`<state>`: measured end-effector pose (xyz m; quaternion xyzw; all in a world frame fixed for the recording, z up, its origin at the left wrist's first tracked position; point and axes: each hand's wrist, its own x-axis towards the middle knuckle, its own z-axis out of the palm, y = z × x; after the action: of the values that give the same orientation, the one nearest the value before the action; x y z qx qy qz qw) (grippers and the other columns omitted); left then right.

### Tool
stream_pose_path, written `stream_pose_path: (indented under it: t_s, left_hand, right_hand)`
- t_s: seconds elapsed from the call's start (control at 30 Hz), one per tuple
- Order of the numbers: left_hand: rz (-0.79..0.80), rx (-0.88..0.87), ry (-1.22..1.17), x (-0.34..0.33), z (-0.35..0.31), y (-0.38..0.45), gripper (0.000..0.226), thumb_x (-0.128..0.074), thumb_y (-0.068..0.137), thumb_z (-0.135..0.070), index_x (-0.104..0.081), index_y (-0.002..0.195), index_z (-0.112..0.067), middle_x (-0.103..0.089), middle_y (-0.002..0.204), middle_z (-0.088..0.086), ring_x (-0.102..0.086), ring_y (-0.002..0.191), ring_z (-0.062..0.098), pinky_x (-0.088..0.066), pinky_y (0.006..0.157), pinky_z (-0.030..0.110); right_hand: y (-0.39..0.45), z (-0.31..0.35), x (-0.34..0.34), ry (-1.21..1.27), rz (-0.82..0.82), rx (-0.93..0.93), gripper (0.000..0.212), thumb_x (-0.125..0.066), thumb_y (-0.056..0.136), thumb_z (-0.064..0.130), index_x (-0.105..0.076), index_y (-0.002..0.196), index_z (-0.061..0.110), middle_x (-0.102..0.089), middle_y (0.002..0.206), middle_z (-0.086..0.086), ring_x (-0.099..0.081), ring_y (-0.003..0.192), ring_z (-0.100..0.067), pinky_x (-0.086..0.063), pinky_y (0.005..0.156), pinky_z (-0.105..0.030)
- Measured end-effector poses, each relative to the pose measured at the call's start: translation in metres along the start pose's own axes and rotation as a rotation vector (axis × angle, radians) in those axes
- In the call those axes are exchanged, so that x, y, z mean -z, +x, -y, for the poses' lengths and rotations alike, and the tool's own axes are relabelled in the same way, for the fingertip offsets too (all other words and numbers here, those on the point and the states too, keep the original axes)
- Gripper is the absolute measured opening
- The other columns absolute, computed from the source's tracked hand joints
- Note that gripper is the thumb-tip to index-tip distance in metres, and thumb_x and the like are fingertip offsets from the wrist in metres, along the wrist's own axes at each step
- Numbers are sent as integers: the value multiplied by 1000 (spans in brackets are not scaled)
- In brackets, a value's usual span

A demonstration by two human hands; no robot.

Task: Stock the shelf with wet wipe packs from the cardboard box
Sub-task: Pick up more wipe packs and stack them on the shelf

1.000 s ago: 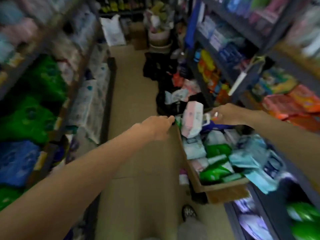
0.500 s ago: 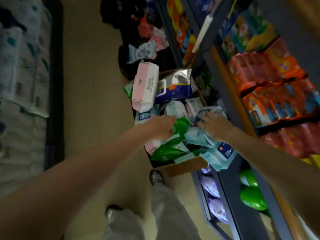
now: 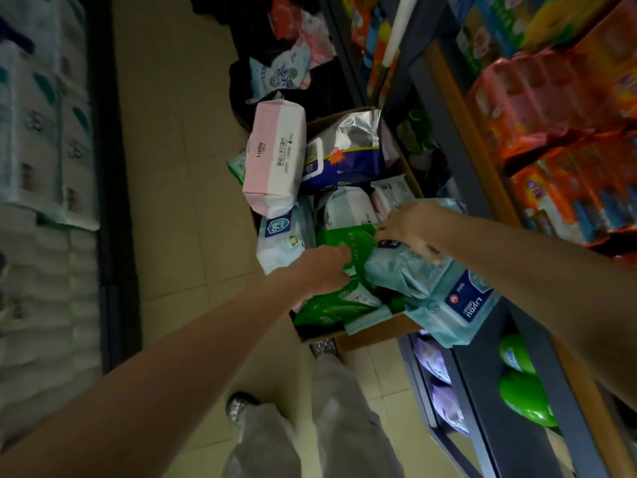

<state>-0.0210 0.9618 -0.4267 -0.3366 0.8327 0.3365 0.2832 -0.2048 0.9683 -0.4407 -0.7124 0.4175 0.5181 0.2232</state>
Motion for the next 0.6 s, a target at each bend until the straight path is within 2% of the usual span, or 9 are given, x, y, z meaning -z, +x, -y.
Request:
stream_pose_path:
  t_s: [0.07,0.13,0.27,0.33,0.47,0.6]
  left_hand:
    - [-19,4,-41,2,0,1,34,-46,90,-12,-47,123,-5,-58,117,19,-57,105,34,-46,81,36]
    - [-53,12,-70,7,0,1,35,-45,90,-11,-48,124,-5,-57,121,17,-56,108,33,-46,83,36]
    - [-134,0,-117,23,0,-1,40,-45,92,-11,-42,131,-3,-51,133,17,-52,117,33,-42,90,36]
    - [-199,9,-196,32,3,-5,48,-51,91,-13,-35,135,-4,-46,135,18,-48,121,32,-41,92,35]
    - [-483,37,-324,60,10,-20,89,-74,76,-28,-19,142,-6,-29,141,16,-37,128,33,-38,102,40]
    - [-785,8,-336,107,21,-59,116,-81,66,-34,-3,147,-6,-8,152,16,-13,141,34,-20,113,42]
  right_hand:
    - [-6,-7,5,111,34,33,120,-86,58,24,-8,149,25,-17,154,-3,-26,138,-25,-35,106,-37]
    - [-11,-18,9,192,-30,45,124,-88,52,24,-9,149,22,-24,150,-6,-33,132,-25,-40,103,-37]
    - [-26,-33,17,233,-270,-13,93,-81,60,34,-29,134,12,-38,132,-6,-40,117,-23,-38,91,-32]
    - [-40,-36,32,266,-403,-53,90,-79,63,39,-30,132,9,-38,130,-6,-37,118,-23,-32,86,-32]
    - [-77,-37,79,309,-648,-86,90,-79,61,46,-31,128,11,-37,126,-5,-35,118,-23,-30,92,-36]
    - [-123,-27,135,178,-839,-116,87,-75,59,56,-32,121,13,-37,116,-2,-37,109,-20,-29,84,-32]
